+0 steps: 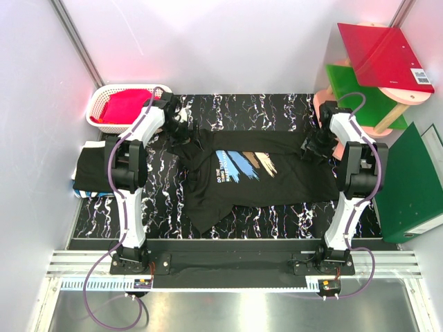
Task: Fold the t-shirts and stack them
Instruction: Fold the flattened tshirt in 1/3 of the way
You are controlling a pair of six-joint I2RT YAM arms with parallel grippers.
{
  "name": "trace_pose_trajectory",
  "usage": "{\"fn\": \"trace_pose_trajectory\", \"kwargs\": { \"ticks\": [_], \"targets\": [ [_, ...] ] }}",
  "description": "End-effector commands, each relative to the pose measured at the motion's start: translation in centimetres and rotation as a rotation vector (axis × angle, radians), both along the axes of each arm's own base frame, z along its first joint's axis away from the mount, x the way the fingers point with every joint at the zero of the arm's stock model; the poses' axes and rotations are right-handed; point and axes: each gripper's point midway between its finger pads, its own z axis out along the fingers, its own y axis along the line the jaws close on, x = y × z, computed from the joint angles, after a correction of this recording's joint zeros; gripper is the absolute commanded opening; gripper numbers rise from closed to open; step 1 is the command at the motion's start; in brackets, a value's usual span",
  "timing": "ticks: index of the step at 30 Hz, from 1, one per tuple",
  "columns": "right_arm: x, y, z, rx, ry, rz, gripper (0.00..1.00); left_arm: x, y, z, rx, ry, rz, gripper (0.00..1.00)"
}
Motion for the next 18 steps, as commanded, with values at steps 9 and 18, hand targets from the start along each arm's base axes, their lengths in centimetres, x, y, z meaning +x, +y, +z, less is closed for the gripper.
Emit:
{"fn": "trace_pose_trajectory", "kwargs": {
  "ticks": [9, 18],
  "targets": [
    [-0.7, -3.6, -1.8, -0.123, 0.017, -0.085, 0.69, 0.0, -0.5, 2.7, -0.036, -0.075, -0.025, 0.99],
    [1.6, -3.9, -3.7, -0.129, -0.001, -0.064, 0.65, -0.2, -0.2, 2.9, -0.023, -0.079, -0.022, 0.99]
  ]
}}
